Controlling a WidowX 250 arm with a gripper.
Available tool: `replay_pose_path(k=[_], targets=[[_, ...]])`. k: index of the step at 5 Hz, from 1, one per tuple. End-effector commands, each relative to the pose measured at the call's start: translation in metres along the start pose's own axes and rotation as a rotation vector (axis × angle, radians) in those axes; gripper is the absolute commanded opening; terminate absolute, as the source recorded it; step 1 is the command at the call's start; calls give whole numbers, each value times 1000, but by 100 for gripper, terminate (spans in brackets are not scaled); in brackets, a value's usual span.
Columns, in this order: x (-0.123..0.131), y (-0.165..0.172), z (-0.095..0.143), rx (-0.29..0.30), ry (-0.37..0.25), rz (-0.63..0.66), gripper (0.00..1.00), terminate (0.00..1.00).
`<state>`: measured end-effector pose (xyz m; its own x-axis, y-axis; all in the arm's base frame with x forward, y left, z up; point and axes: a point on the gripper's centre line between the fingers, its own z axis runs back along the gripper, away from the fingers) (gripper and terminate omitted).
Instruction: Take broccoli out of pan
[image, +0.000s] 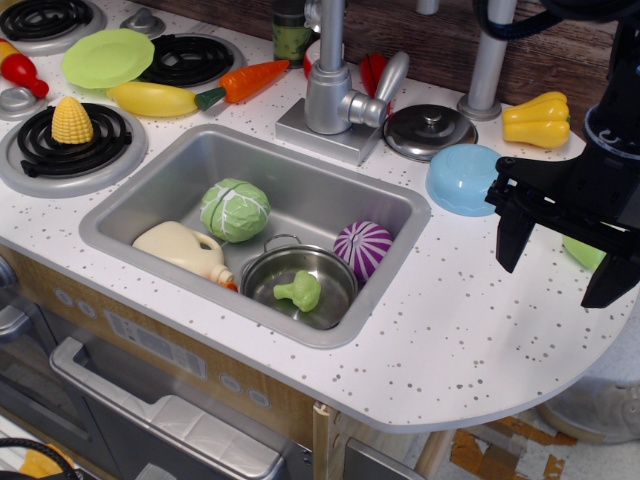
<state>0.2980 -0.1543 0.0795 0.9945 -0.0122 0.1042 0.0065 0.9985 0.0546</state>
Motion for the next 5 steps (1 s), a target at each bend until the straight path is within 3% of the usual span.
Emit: replay_pose_path(k=[1, 2, 4, 5], targets=[[0, 0, 0, 0, 0, 0, 100, 0], [1, 45, 4, 10, 29, -63, 100, 0], [4, 115, 3, 157, -11, -112, 100, 0], [10, 145, -17, 133, -49, -132, 100, 0]])
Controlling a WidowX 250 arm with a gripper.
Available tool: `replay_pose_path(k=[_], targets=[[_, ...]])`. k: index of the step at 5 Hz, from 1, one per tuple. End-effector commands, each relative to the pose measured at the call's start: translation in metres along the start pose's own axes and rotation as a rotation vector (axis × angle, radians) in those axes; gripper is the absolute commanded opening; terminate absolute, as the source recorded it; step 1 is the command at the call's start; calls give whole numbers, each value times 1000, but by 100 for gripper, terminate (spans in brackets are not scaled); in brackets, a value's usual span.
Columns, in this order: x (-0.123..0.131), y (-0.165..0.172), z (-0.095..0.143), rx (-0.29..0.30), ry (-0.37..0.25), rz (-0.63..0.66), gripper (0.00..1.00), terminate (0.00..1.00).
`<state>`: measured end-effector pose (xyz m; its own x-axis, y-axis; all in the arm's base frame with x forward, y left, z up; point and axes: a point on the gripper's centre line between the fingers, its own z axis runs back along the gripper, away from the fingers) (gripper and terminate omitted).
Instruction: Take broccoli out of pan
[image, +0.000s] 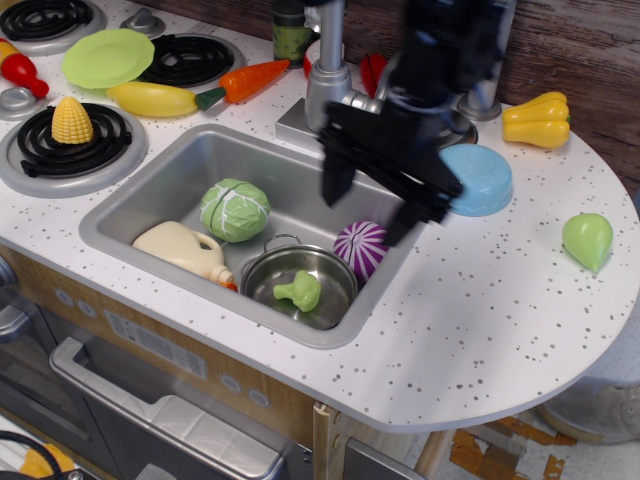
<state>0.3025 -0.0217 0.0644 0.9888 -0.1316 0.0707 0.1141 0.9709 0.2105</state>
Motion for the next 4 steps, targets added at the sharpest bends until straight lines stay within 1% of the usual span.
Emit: replay_pose_path(k=[1, 2, 3, 4], targets=[[6, 29, -20, -17, -106, -13, 100, 0], [8, 35, -41, -78, -153, -30, 100, 0], [7, 31, -60, -136, -215, -62, 100, 0], [10, 24, -73, -172, -201, -136, 100, 0]])
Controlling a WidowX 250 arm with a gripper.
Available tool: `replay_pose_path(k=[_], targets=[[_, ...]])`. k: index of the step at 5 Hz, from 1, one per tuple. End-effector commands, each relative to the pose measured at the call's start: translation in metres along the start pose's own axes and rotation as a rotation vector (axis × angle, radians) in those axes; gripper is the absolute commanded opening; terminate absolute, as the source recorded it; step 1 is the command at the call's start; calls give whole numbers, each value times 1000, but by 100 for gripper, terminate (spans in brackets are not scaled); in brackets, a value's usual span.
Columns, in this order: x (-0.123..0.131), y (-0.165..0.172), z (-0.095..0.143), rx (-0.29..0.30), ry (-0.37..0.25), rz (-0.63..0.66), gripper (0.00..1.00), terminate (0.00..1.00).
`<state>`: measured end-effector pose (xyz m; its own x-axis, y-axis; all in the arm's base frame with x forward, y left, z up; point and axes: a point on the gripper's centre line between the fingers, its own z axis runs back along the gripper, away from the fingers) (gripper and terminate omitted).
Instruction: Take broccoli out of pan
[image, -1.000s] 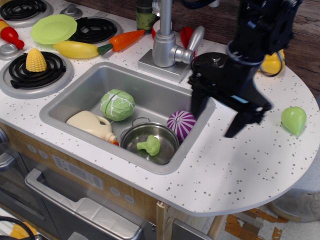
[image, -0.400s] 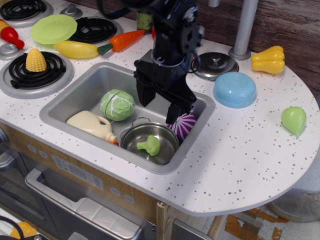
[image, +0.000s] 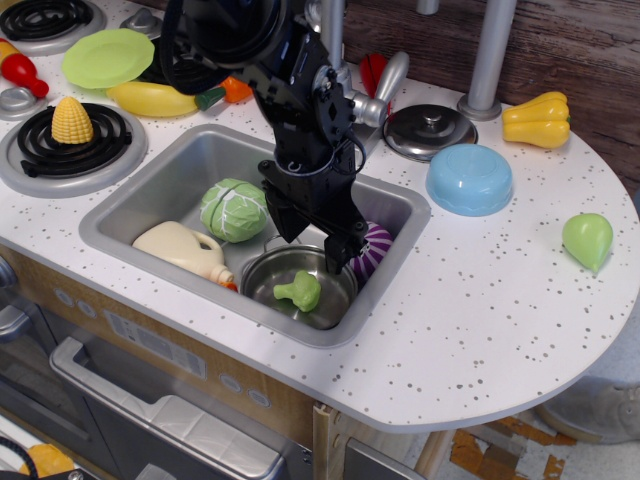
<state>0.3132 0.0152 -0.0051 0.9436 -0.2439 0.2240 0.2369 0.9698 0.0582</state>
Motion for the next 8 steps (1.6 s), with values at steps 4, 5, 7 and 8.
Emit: replay_pose_path(k=[4, 5, 7, 8], targets=[[-11, 13, -41, -46, -52, -29, 100, 0], [-13, 17, -45, -73, -71, -35, 100, 0], [-13, 17, -46, -86, -75, -3, 0, 0], [-8, 13, -32, -62, -36, 11, 0, 0]])
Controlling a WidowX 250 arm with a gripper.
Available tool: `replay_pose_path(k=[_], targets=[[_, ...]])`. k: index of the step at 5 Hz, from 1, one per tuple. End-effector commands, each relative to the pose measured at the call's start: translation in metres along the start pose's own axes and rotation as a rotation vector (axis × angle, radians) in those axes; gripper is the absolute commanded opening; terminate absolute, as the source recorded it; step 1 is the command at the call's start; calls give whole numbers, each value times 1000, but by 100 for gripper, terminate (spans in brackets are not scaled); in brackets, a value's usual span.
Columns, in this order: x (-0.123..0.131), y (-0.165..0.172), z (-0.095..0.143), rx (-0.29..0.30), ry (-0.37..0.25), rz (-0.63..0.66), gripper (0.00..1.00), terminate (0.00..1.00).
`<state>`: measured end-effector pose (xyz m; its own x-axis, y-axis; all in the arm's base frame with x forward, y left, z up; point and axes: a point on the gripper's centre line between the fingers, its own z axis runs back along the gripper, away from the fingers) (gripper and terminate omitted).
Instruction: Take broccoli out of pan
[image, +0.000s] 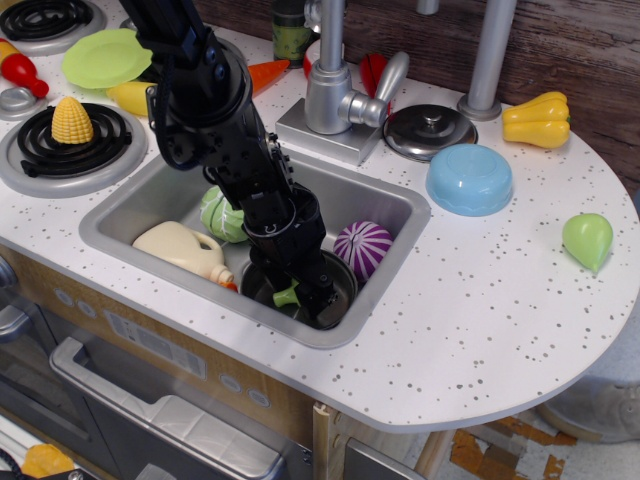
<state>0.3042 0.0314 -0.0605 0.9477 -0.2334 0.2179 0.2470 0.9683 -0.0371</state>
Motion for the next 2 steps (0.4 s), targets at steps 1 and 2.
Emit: replay_pose_path(k=[1, 2], targets=[[25, -3, 46, 64, 5, 5, 0, 0], [35, -16, 80, 88, 63, 19, 0, 0]])
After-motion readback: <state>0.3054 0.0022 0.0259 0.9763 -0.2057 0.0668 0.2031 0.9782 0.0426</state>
